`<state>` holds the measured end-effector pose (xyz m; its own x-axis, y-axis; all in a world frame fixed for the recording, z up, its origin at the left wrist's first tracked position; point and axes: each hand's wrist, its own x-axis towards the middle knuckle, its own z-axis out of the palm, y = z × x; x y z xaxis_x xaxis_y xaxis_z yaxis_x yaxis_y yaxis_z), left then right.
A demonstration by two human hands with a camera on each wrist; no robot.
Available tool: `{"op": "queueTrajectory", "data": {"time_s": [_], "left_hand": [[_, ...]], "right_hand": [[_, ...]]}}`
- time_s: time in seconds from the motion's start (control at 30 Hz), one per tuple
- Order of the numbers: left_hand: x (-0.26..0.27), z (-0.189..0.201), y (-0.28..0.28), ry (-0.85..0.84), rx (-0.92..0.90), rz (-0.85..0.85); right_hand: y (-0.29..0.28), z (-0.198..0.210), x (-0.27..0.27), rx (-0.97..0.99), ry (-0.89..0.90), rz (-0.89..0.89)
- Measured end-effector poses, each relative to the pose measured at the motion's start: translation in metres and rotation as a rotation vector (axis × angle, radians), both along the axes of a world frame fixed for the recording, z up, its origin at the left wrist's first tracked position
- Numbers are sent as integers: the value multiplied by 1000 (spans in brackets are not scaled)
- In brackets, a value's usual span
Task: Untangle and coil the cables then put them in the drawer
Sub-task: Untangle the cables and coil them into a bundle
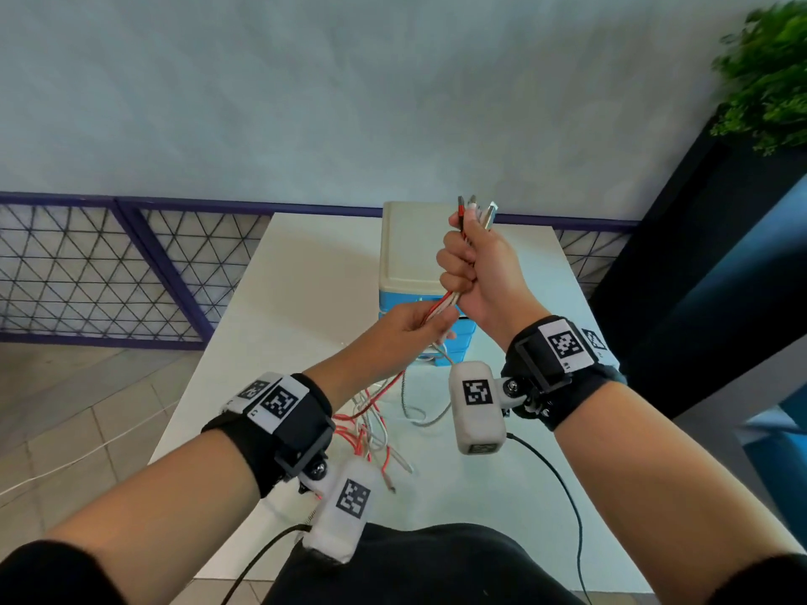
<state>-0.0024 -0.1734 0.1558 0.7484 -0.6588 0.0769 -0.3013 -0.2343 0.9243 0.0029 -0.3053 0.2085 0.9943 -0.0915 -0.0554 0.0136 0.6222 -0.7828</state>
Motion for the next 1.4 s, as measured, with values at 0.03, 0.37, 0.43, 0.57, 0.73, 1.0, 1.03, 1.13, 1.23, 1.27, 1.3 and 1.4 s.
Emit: {"op": "queueTrajectory", "data": {"time_s": [0.03,0.37,0.43,0.57,0.73,1.0,1.03,1.13,1.23,1.27,1.3,1.4], "left_hand": [[1,-2,2,-3,20,-16],[14,-2,13,-206,248,-104],[18,-5,15,-177,257,-120],[19,-4,16,-70,208,-151],[21,-4,17,85,102,-115],[24,-4,19,294,55,-118],[24,-2,18,214,99,-81],[24,3,18,-51,221,-73],[21,16,20,-169,327,-145],[21,19,20,-201,369,-176],[21,24,20,-231,412,-204],[21,36,19,-266,458,-270]], "right_hand": [[-1,0,0,-6,20,27],[-15,3,-4,-110,57,62],[-20,4,-4,-111,57,47],[-28,0,-5,-124,63,27],[-38,-1,-4,-134,69,-9],[-47,4,-2,-147,68,-59],[-47,4,-2,-155,76,-49],[-49,6,-5,-182,97,81],[-49,6,-9,-235,104,207],[-48,6,-10,-240,100,222],[-46,5,-12,-233,92,224],[-43,4,-12,-180,37,198]]}}
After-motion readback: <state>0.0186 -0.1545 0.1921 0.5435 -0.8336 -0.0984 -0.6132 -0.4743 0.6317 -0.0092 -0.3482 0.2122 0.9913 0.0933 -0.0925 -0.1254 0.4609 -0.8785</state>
